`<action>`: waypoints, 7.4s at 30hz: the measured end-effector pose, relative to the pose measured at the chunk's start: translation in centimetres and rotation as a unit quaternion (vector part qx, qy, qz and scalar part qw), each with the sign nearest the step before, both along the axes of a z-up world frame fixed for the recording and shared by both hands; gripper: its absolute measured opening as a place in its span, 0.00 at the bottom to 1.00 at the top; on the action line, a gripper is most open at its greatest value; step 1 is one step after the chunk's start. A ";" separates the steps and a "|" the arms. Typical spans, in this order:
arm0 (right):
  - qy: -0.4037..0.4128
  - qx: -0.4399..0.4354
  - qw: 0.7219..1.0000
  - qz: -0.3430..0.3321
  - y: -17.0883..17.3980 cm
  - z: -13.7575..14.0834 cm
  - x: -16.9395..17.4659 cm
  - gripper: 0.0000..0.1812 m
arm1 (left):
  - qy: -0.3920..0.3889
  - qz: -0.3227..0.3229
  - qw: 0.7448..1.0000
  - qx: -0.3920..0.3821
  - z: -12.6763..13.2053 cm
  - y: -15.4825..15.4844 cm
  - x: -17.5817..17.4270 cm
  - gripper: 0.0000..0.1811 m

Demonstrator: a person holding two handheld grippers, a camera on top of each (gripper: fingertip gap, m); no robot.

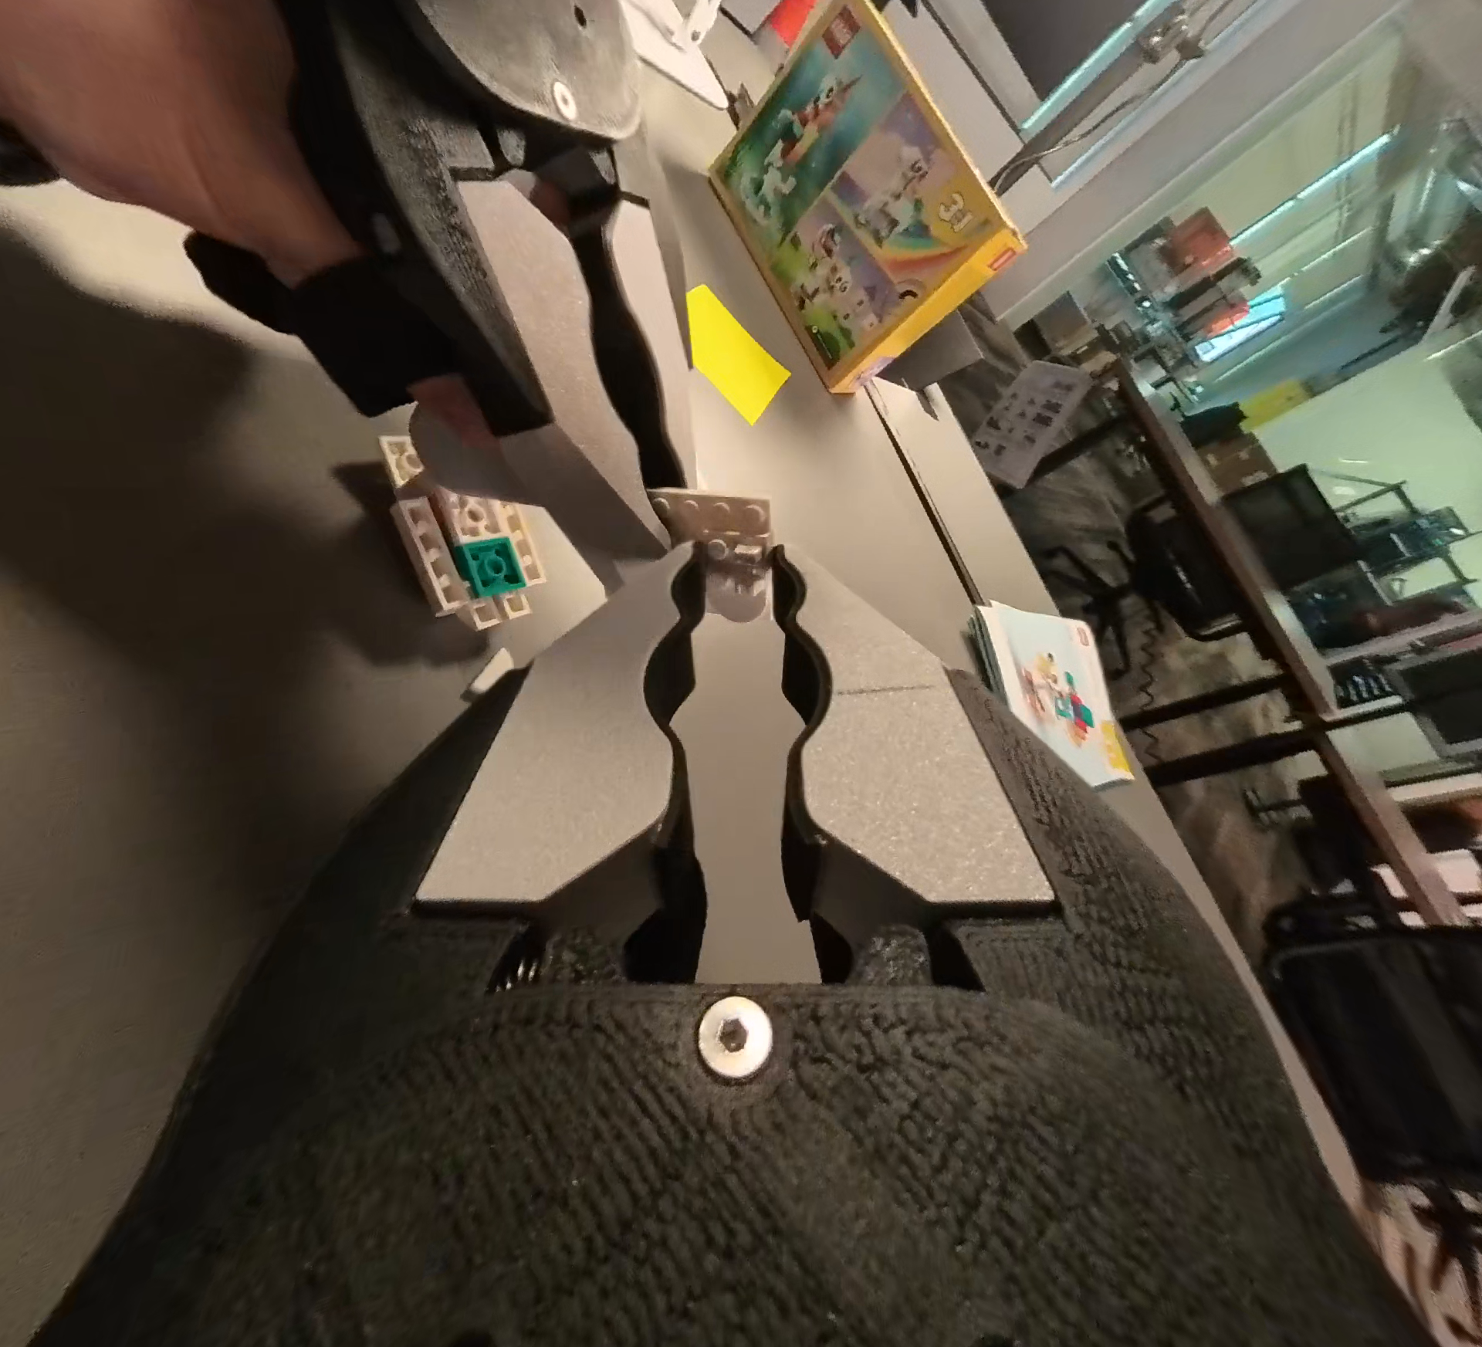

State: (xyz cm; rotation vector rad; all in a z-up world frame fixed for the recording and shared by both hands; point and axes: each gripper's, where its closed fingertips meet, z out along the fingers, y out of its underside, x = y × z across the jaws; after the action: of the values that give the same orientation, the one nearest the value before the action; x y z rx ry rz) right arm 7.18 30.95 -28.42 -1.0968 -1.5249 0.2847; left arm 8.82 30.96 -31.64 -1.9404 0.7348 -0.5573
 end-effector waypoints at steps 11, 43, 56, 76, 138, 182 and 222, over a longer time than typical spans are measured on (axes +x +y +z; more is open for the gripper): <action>-0.026 0.043 0.998 -0.022 -0.1 -0.6 -0.5 0.07 | -0.021 0.007 0.999 -0.047 -0.6 -0.2 -0.5 0.02; 0.040 -0.105 0.993 -0.042 0.4 -1.1 -0.8 0.02 | -0.015 0.035 0.999 -0.031 -1.2 0.6 -1.6 0.02; 0.174 -0.318 0.930 -0.065 0.9 0.2 -1.0 0.02 | 0.058 0.098 0.989 0.091 0.7 1.8 -2.4 0.02; 0.179 -0.481 0.858 -0.017 0.5 -1.5 -1.0 0.00 | 0.243 0.081 0.948 0.187 -0.2 2.0 -3.4 0.02; 0.221 -0.339 0.915 -0.007 -1.0 1.0 -1.5 0.03 | 0.073 0.112 0.982 0.132 1.8 1.1 -5.2 0.02; -0.018 0.161 0.985 -0.058 -1.2 -0.2 -1.3 0.07 | 0.029 0.010 0.999 0.031 0.3 -1.0 -1.8 0.02; 0.118 0.012 0.988 -0.094 3.2 -0.2 1.8 0.00 | -0.235 0.169 0.956 0.044 16.0 -9.4 -17.5 0.02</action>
State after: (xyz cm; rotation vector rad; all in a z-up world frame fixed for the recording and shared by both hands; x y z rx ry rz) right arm 8.98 34.15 -28.67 -1.1373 -1.2040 0.2547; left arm -8.71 21.55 -15.66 -1.7052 0.1191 -0.7196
